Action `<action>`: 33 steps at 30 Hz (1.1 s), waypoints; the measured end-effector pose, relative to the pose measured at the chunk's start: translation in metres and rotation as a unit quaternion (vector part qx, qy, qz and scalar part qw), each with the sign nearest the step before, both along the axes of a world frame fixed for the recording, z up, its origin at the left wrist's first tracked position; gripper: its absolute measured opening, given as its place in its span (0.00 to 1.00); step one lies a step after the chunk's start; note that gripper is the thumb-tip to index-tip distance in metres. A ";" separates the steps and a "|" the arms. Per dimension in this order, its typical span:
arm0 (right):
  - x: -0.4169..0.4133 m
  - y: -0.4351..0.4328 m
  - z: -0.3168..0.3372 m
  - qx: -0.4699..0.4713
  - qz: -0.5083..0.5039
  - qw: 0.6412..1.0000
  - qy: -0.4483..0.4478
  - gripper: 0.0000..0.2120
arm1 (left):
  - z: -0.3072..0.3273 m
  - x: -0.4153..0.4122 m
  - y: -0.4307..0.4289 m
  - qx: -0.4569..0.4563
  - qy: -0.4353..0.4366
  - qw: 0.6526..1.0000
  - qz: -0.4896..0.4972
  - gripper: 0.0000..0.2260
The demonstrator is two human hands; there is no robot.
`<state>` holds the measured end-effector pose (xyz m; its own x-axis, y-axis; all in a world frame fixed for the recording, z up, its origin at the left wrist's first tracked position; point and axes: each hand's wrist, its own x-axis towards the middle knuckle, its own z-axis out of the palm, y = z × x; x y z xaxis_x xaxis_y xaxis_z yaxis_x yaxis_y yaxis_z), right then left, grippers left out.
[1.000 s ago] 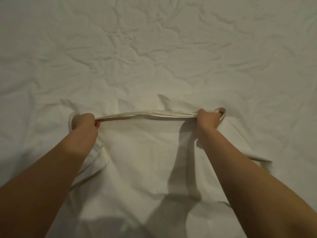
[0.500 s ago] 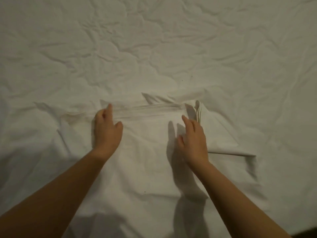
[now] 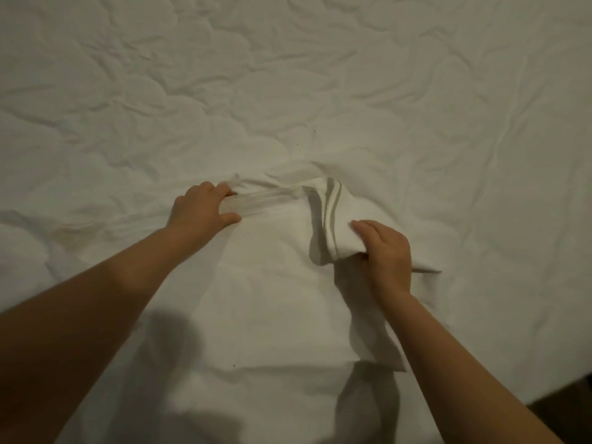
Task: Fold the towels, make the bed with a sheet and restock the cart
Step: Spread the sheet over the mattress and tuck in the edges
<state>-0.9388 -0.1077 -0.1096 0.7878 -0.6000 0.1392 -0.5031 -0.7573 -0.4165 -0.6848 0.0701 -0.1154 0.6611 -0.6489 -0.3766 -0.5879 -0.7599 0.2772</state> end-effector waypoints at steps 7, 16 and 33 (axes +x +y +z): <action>0.004 -0.040 0.015 0.118 -0.152 0.977 -0.086 0.15 | -0.003 -0.003 -0.019 -0.078 0.059 0.995 -0.028 0.23; 0.011 -0.046 0.012 0.179 -0.179 0.954 -0.163 0.16 | -0.010 -0.008 -0.040 -0.048 0.115 0.992 -0.016 0.22; 0.071 -0.073 0.000 0.206 -0.289 0.930 -0.096 0.21 | 0.012 0.019 -0.018 -0.148 0.048 0.987 0.026 0.12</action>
<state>-0.8681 -0.1808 -0.1093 0.3013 -0.9491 -0.0917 -0.6634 -0.1396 -0.7351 -0.6656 0.0525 -0.1036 0.6671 -0.7059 -0.2383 -0.5097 -0.6657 0.5450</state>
